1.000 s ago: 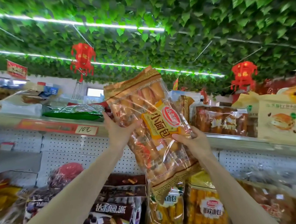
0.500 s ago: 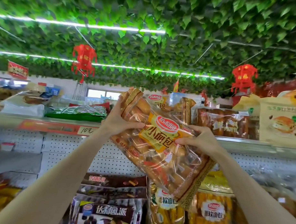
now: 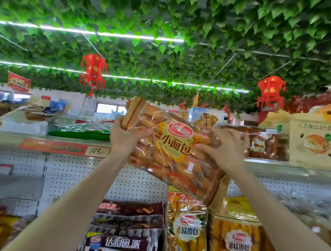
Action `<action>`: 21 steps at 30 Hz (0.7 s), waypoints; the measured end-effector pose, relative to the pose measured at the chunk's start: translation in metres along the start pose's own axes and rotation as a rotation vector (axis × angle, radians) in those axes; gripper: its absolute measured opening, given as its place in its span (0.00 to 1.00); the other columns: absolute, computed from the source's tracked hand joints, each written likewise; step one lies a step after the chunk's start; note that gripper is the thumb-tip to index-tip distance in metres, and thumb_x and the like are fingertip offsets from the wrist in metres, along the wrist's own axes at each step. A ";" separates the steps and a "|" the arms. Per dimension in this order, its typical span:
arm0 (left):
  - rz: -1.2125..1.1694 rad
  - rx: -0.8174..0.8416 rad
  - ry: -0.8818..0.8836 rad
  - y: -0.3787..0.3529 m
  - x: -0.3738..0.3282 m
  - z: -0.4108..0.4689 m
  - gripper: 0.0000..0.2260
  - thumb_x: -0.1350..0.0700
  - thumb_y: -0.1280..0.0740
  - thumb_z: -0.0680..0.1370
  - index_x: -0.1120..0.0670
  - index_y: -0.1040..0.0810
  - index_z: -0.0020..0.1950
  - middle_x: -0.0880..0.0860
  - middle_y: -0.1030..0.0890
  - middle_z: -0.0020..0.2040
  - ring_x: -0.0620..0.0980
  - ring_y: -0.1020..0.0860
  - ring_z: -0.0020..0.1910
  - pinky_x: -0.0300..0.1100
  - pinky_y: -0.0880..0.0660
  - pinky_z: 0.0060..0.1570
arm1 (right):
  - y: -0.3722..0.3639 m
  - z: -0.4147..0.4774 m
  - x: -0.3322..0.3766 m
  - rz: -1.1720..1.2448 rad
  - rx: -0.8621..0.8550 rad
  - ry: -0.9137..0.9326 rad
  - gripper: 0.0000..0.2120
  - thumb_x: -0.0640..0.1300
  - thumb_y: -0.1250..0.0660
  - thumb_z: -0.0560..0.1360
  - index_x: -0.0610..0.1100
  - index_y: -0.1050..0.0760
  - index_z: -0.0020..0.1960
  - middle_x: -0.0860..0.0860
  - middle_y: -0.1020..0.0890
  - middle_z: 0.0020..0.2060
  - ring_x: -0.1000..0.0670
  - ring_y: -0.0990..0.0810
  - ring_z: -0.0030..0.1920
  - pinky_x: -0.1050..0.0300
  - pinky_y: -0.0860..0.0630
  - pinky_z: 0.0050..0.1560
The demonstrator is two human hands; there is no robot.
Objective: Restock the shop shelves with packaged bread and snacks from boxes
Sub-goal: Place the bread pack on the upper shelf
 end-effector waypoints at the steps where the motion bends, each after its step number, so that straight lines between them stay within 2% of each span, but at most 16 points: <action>1: -0.028 -0.036 0.013 0.001 0.000 -0.001 0.36 0.52 0.17 0.58 0.51 0.29 0.61 0.50 0.20 0.52 0.54 0.19 0.51 0.57 0.22 0.56 | -0.001 -0.003 -0.001 0.000 -0.043 0.001 0.49 0.81 0.42 0.58 0.57 0.34 0.73 0.52 0.30 0.71 0.48 0.42 0.73 0.46 0.57 0.71; 3: -0.077 -0.102 0.020 0.002 0.000 0.000 0.36 0.52 0.17 0.59 0.51 0.30 0.62 0.50 0.20 0.53 0.53 0.20 0.53 0.56 0.24 0.59 | -0.004 -0.009 -0.003 0.108 -0.086 -0.043 0.50 0.77 0.39 0.61 0.56 0.46 0.77 0.51 0.48 0.78 0.48 0.52 0.77 0.41 0.60 0.74; 5: -0.097 -0.143 0.013 0.003 -0.002 0.000 0.32 0.53 0.17 0.60 0.49 0.31 0.58 0.47 0.21 0.50 0.51 0.22 0.53 0.52 0.25 0.61 | -0.009 -0.014 -0.005 0.181 -0.119 -0.083 0.54 0.72 0.34 0.62 0.57 0.59 0.78 0.52 0.62 0.78 0.48 0.61 0.78 0.39 0.64 0.74; 7: -0.087 -0.155 -0.006 0.001 -0.007 -0.002 0.30 0.54 0.18 0.63 0.48 0.32 0.57 0.43 0.25 0.47 0.48 0.25 0.51 0.46 0.28 0.61 | -0.012 -0.017 -0.006 0.255 -0.173 -0.118 0.58 0.69 0.30 0.62 0.57 0.66 0.76 0.49 0.69 0.76 0.46 0.65 0.77 0.39 0.63 0.75; 9: -0.109 -0.174 0.000 0.001 -0.007 -0.005 0.32 0.53 0.19 0.64 0.50 0.31 0.62 0.44 0.26 0.48 0.48 0.27 0.52 0.43 0.30 0.60 | -0.018 -0.019 -0.011 0.366 -0.172 -0.210 0.60 0.67 0.27 0.62 0.58 0.68 0.76 0.50 0.71 0.75 0.46 0.67 0.77 0.38 0.60 0.75; 11: -0.160 -0.205 0.017 0.004 -0.004 -0.005 0.36 0.54 0.20 0.65 0.53 0.33 0.68 0.45 0.27 0.50 0.48 0.29 0.55 0.43 0.33 0.62 | -0.032 -0.024 -0.020 0.536 -0.101 -0.291 0.62 0.68 0.26 0.60 0.60 0.68 0.76 0.53 0.69 0.76 0.47 0.64 0.77 0.38 0.55 0.76; 14: -0.254 -0.234 0.058 0.006 0.003 0.001 0.34 0.54 0.20 0.66 0.51 0.34 0.66 0.44 0.29 0.49 0.48 0.31 0.56 0.44 0.36 0.67 | -0.048 -0.027 -0.023 0.727 0.004 -0.322 0.66 0.74 0.26 0.54 0.61 0.66 0.77 0.54 0.52 0.79 0.48 0.50 0.78 0.38 0.46 0.75; 16: -0.271 -0.225 0.040 0.006 0.006 0.007 0.31 0.54 0.21 0.67 0.49 0.34 0.63 0.41 0.30 0.45 0.48 0.31 0.55 0.41 0.36 0.63 | -0.055 -0.023 -0.024 0.758 0.021 -0.337 0.65 0.72 0.26 0.54 0.60 0.64 0.77 0.53 0.42 0.77 0.48 0.42 0.76 0.40 0.42 0.74; 18: -0.274 -0.185 0.024 0.006 0.006 0.012 0.33 0.54 0.21 0.67 0.51 0.34 0.67 0.43 0.28 0.49 0.48 0.30 0.56 0.42 0.35 0.62 | -0.057 -0.016 -0.027 0.769 0.009 -0.366 0.65 0.73 0.26 0.52 0.61 0.61 0.77 0.52 0.37 0.75 0.47 0.37 0.74 0.40 0.38 0.72; 21: -0.204 -0.073 0.005 0.003 0.009 0.026 0.26 0.52 0.21 0.68 0.47 0.33 0.57 0.44 0.25 0.52 0.51 0.25 0.55 0.51 0.29 0.63 | -0.053 -0.006 -0.029 0.751 -0.028 -0.348 0.64 0.72 0.25 0.52 0.58 0.55 0.78 0.51 0.31 0.71 0.47 0.33 0.70 0.40 0.34 0.70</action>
Point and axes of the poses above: each hand's wrist, its own z-axis towards the middle knuckle, its own y-axis out of the back of the hand, x = y × z, the point moved 6 cm from there along z, towards the middle knuckle
